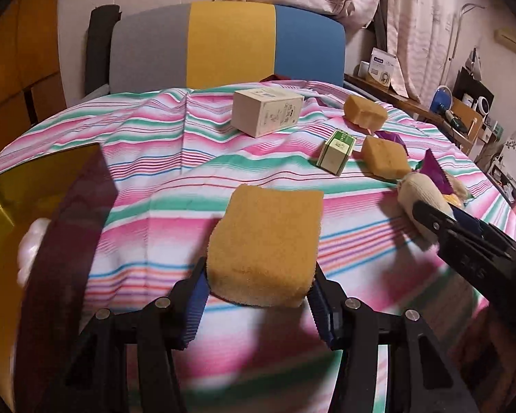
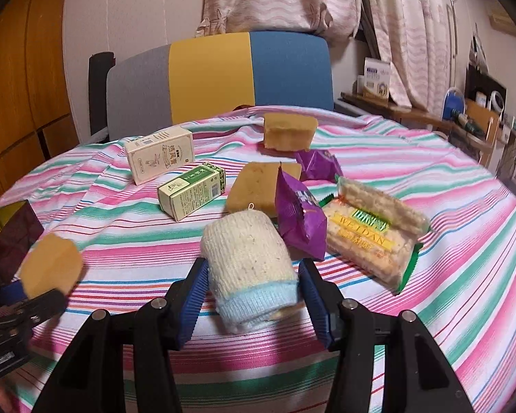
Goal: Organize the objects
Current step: 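Carry the sponge into the gold tray and open the left gripper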
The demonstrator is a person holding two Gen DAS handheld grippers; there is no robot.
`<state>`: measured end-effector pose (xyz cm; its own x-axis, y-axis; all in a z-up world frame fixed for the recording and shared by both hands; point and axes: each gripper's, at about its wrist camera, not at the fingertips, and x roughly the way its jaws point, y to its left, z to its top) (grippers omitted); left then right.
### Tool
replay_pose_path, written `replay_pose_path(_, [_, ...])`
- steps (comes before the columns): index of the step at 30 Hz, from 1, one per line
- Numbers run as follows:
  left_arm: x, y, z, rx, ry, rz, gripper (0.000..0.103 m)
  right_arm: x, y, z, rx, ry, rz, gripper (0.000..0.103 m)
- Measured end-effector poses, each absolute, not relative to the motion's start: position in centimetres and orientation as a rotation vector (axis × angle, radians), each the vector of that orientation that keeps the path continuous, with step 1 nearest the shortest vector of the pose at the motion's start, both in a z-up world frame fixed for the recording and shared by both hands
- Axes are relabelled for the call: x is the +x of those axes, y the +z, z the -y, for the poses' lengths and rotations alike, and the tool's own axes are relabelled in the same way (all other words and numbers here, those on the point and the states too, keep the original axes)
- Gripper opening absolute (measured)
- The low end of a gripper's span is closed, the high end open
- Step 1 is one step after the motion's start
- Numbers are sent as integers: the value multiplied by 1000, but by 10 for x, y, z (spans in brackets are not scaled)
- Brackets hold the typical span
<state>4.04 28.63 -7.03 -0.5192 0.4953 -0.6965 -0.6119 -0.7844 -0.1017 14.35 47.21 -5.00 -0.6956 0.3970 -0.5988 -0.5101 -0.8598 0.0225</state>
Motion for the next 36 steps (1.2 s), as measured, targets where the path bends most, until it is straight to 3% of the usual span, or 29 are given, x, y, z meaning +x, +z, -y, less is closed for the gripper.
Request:
replay_pose_path(8, [56, -43, -245, -924, 2289, -147, 54, 139, -43, -438, -793, 2545, -21, 53])
replay_pose_path(14, [56, -27, -211, -915, 2321, -82, 54, 137, -41, -429, -778, 2561, 29, 50])
replay_pose_path(26, [31, -18, -130, -983, 2468, 76, 54, 150, -43, -423, -766, 2592, -38, 47])
replay_pose_path(36, [-6, -35, -81, -1135, 2555, 118, 55, 164, -35, -417, -716, 2617, -349, 45])
